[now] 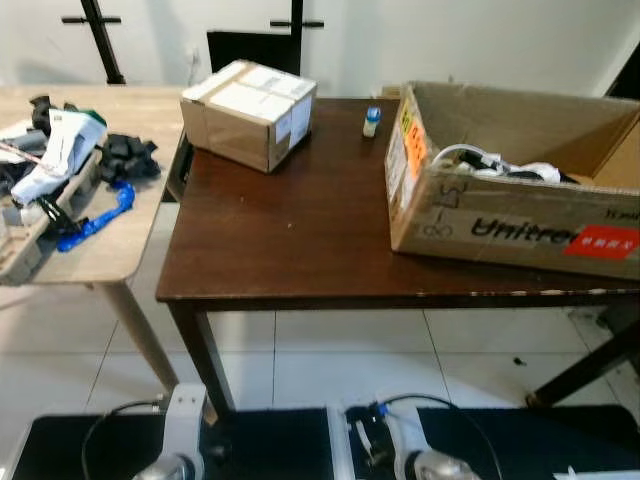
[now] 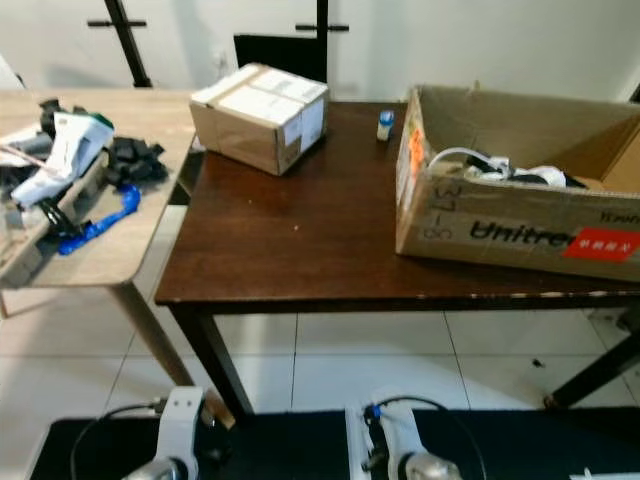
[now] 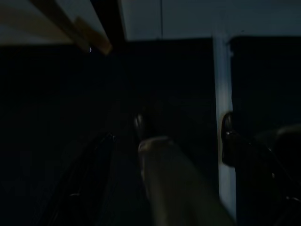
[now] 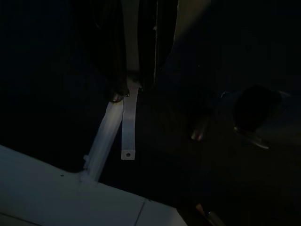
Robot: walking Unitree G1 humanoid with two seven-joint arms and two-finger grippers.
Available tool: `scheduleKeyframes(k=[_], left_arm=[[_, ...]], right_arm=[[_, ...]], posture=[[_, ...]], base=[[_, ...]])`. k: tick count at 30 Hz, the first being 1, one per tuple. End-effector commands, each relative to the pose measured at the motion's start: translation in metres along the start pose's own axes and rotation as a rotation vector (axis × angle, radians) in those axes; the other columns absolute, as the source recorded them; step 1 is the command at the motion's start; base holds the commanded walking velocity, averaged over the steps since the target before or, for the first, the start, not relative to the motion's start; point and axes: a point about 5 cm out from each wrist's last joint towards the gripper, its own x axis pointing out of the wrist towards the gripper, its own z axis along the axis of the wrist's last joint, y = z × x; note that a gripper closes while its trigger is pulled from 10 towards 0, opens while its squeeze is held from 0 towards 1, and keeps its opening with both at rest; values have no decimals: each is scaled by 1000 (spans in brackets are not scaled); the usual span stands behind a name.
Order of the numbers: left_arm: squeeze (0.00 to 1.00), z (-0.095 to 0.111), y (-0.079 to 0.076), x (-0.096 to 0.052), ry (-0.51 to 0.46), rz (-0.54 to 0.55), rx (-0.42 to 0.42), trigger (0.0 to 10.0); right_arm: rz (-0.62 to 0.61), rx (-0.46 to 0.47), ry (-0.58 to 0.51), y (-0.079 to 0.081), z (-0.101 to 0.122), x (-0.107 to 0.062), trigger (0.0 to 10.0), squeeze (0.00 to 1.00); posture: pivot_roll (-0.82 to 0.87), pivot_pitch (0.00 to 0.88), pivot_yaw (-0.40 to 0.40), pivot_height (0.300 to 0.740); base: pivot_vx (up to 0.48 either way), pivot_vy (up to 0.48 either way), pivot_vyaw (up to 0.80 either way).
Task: Picking trash to rubbish bin
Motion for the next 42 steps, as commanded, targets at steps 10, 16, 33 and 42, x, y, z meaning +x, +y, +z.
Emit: scheduleKeyframes(k=[10,16,33,42], left_arm=[[8,-5,0,0,29,-5,11,10000],[4,-3,0,0,23,-4,11,10000],[0,-4,2,-1,26,-1,11,10000],[0,-3,3,-1,16,14,-6,10000]], right_arm=[[0,9,3,-3,-4,-2,10000,0],[20,-31,14,0,-5,-1,10000,0],[5,-1,7,0,-2,0,10000,0],[30,-38,2,2,2,1,10000,0]], posture=[[-40,136,9,740],[-37,139,9,740],[-36,143,11,740],[-39,141,15,740]], base=[[0,-330,0],[0,-328,400],[0,-322,376],[0,-104,0]])
